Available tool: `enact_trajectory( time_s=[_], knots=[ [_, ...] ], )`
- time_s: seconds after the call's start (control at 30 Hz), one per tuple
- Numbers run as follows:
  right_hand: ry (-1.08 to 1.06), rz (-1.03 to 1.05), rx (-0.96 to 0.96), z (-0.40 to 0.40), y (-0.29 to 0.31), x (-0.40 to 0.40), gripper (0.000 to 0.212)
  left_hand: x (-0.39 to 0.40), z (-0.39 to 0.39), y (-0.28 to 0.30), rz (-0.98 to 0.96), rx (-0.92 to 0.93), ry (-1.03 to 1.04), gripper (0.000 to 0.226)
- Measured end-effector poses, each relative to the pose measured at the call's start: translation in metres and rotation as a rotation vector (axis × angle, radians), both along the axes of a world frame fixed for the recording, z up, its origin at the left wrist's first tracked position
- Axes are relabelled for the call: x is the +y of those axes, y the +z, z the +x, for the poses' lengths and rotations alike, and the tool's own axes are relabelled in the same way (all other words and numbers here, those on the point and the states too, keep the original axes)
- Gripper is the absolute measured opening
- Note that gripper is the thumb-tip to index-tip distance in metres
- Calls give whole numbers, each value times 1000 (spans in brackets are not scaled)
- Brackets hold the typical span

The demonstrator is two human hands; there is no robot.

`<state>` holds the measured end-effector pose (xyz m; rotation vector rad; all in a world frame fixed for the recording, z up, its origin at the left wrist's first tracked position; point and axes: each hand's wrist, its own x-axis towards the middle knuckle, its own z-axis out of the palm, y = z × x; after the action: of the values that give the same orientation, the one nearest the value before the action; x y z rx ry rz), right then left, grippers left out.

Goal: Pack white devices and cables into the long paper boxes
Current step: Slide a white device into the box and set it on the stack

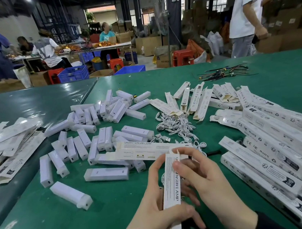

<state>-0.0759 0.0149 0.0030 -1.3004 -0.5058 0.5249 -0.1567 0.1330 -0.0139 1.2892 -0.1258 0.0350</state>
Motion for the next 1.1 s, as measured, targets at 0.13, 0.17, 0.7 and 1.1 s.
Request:
enact_trajectory(
  time_s=[0.13,0.17,0.7,1.1],
  knots=[
    [-1,-15,-95,2,-1,0,31,1,1,-1,16,-9,41,77],
    [2,-11,-92,1,-1,0,31,1,1,-1,9,-1,57,70],
    [42,-102,-29,12,-2,-3,44,6,2,-6,-16,52,5,45],
    [37,-100,275,18,2,-5,36,2,2,-10,-70,73,-96,52]
  ],
)
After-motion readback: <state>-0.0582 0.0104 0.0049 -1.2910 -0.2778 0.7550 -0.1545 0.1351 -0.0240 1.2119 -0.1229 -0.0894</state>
